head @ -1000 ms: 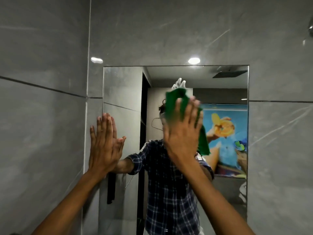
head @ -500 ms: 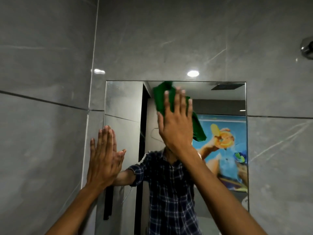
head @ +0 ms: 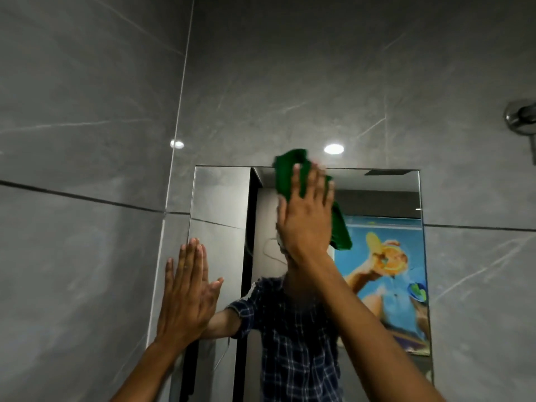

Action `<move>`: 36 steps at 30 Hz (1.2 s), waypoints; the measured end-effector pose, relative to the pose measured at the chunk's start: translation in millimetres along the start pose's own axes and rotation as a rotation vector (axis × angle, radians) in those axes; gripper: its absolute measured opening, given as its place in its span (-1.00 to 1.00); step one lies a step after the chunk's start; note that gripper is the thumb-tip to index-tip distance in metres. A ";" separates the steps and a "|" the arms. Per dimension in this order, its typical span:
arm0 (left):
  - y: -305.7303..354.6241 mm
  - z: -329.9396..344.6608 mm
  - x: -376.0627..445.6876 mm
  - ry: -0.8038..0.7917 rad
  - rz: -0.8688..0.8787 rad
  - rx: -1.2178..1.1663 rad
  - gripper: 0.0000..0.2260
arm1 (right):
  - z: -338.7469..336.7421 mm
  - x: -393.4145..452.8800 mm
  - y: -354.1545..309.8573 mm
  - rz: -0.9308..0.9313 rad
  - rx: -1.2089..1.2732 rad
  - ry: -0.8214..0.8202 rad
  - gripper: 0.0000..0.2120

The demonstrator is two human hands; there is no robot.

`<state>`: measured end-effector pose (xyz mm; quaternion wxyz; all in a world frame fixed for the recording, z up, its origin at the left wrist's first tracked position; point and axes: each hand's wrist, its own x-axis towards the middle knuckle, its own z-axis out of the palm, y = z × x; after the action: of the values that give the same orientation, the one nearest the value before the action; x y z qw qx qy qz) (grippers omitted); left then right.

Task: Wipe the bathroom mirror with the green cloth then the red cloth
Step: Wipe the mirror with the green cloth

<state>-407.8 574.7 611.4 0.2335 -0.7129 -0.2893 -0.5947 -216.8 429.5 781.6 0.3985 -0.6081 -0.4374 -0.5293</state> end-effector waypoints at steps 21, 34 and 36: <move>3.8 -5.7 0.6 -0.026 -0.026 0.010 -0.33 | 13.4 -138.1 16.3 -0.407 -0.010 -0.087 -0.30; 228.5 -67.2 -138.5 -0.474 -0.636 -1.178 -0.54 | -116.1 -294.1 126.6 0.508 0.707 -0.217 -0.62; 289.5 -76.9 -166.4 -0.652 -0.905 -1.468 -0.59 | -142.4 -323.9 130.4 0.541 0.709 -0.261 -0.63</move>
<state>-283.7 290.8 465.1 -0.6251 -0.6333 -0.1423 -0.4335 -152.9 219.9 474.7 0.6472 -0.5879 -0.4637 -0.1432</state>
